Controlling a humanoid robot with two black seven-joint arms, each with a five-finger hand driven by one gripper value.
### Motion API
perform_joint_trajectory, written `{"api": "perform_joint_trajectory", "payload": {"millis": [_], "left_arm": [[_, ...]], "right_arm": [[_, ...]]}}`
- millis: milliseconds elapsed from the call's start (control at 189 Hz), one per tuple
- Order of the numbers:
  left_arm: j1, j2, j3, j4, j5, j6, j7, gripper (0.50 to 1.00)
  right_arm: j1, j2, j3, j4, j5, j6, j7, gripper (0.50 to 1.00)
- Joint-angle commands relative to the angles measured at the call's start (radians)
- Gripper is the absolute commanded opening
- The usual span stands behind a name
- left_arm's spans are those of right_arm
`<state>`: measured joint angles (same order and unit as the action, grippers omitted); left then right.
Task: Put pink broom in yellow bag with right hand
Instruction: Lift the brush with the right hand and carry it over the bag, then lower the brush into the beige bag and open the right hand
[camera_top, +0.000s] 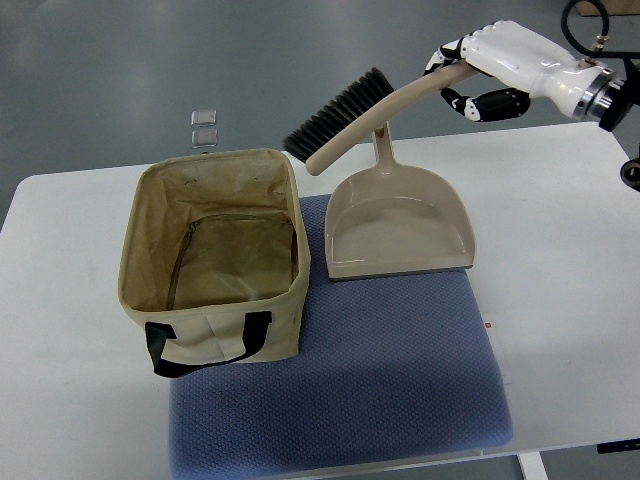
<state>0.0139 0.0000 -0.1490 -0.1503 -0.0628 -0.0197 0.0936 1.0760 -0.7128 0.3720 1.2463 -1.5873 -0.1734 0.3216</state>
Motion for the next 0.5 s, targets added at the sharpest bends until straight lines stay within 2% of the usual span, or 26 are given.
{"api": "perform_joint_trajectory", "payload": {"millis": [0,143,217,259,264,269,275,306,317,349,365,370,375,380,386,407,497], "left_arm": [[0.0,0.0,0.0,0.0,0.0,0.0,0.0,1.0],[0.0,0.0,0.0,0.0,0.0,0.0,0.0,1.0],[0.0,0.0,0.0,0.0,0.0,0.0,0.0,1.0],[0.0,0.0,0.0,0.0,0.0,0.0,0.0,1.0],[0.0,0.0,0.0,0.0,0.0,0.0,0.0,1.0],[0.0,0.0,0.0,0.0,0.0,0.0,0.0,1.0],[0.0,0.0,-0.001,0.0,0.0,0.0,0.0,1.0],[0.0,0.0,0.0,0.0,0.0,0.0,0.0,1.0],[0.0,0.0,0.0,0.0,0.0,0.0,0.0,1.0],[0.0,0.0,0.0,0.0,0.0,0.0,0.0,1.0],[0.0,0.0,0.0,0.0,0.0,0.0,0.0,1.0],[0.0,0.0,0.0,0.0,0.0,0.0,0.0,1.0],[0.0,0.0,-0.001,0.0,0.0,0.0,0.0,1.0],[0.0,0.0,-0.001,0.0,0.0,0.0,0.0,1.0],[0.0,0.0,0.0,0.0,0.0,0.0,0.0,1.0],[0.0,0.0,0.0,0.0,0.0,0.0,0.0,1.0],[0.0,0.0,0.0,0.0,0.0,0.0,0.0,1.0]], "right_arm": [[0.024,0.07,-0.004,0.002,-0.01,0.023,-0.001,0.5],[0.027,0.161,-0.004,0.004,-0.056,0.075,0.001,0.5],[0.025,0.196,-0.002,0.004,-0.059,0.106,0.001,0.554],[0.024,0.216,-0.002,0.004,-0.059,0.114,0.001,0.617],[0.022,0.22,-0.002,0.004,-0.059,0.115,0.001,0.643],[0.022,0.22,-0.002,0.004,-0.059,0.115,0.001,0.643],[0.021,0.223,-0.002,0.004,-0.059,0.115,0.001,0.668],[0.018,0.236,-0.002,0.004,-0.059,0.114,0.001,0.729],[0.018,0.236,-0.002,0.004,-0.059,0.114,0.001,0.729],[0.016,0.245,-0.002,0.004,-0.059,0.112,0.001,0.772],[0.015,0.251,-0.002,0.002,-0.059,0.109,0.001,0.817],[0.015,0.251,-0.002,0.002,-0.059,0.109,0.001,0.817],[0.015,0.254,-0.002,0.002,-0.059,0.107,0.001,0.842],[0.015,0.254,-0.002,0.002,-0.059,0.107,0.001,0.842],[0.015,0.256,-0.002,0.004,-0.057,0.107,0.001,0.866],[0.013,0.259,-0.002,0.002,-0.057,0.106,0.001,0.899],[0.009,0.262,-0.002,0.001,-0.048,0.104,0.002,0.928]]}}
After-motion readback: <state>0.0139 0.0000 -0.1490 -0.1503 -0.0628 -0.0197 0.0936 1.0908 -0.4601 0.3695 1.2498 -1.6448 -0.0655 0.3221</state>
